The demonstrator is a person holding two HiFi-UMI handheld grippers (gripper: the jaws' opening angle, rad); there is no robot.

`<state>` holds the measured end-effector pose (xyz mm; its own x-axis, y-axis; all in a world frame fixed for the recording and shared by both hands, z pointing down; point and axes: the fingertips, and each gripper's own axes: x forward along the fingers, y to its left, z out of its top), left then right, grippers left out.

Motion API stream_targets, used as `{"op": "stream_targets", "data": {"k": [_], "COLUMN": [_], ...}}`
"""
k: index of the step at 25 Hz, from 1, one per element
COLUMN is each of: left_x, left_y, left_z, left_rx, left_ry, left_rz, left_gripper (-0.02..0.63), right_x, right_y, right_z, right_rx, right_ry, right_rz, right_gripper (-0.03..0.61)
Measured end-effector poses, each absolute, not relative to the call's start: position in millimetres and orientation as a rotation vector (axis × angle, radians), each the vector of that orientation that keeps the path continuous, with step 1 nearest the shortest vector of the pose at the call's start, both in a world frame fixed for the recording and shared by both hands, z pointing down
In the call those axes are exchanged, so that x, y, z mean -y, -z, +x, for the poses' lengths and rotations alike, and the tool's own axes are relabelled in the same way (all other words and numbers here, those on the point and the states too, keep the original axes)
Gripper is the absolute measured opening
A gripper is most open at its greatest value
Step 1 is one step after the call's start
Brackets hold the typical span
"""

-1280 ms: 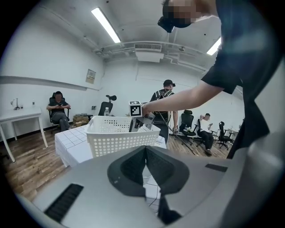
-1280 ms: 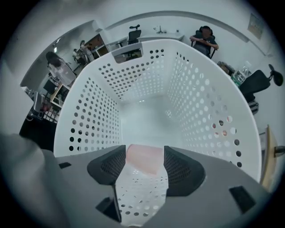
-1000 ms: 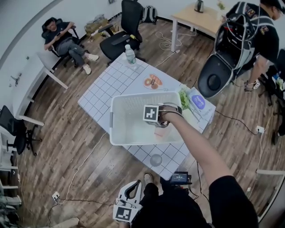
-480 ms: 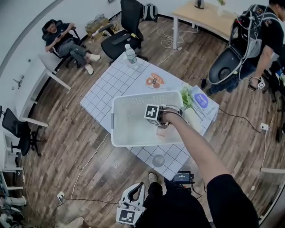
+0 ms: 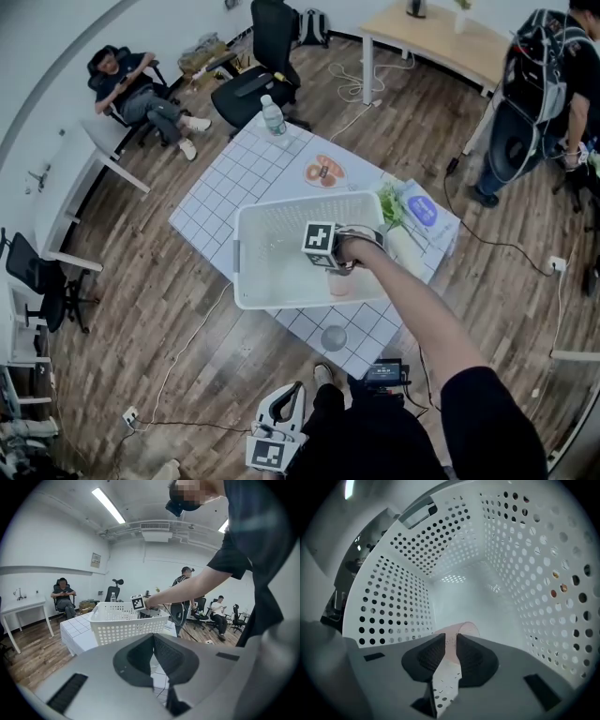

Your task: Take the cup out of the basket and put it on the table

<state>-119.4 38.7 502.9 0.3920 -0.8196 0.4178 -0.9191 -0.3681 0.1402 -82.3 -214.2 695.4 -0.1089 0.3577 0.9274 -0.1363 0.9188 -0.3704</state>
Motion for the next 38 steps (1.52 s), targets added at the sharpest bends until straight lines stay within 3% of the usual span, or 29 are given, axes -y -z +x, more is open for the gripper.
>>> {"op": "stream_targets", "data": {"k": [7, 21, 38], "left_x": [-38, -42, -56], "left_y": [-502, -495, -479], "left_z": [-113, -115, -111], "left_rx": [1.474, 1.452, 1.356], "left_ry": [-0.390, -0.380, -0.317], "left_rz": [2.339, 2.388, 2.567], "left_gripper": [0.008, 0.008, 0.008], "right_x": [197, 198, 182], "right_y": [-674, -656, -546], "right_z": [-95, -86, -85], "right_rx": [1.701, 1.738, 1.926], "right_ry": [-0.427, -0.394, -0.112], "right_rz": [-0.233, -0.192, 0.021], "right_gripper": [0.031, 0.029, 0.029]}}
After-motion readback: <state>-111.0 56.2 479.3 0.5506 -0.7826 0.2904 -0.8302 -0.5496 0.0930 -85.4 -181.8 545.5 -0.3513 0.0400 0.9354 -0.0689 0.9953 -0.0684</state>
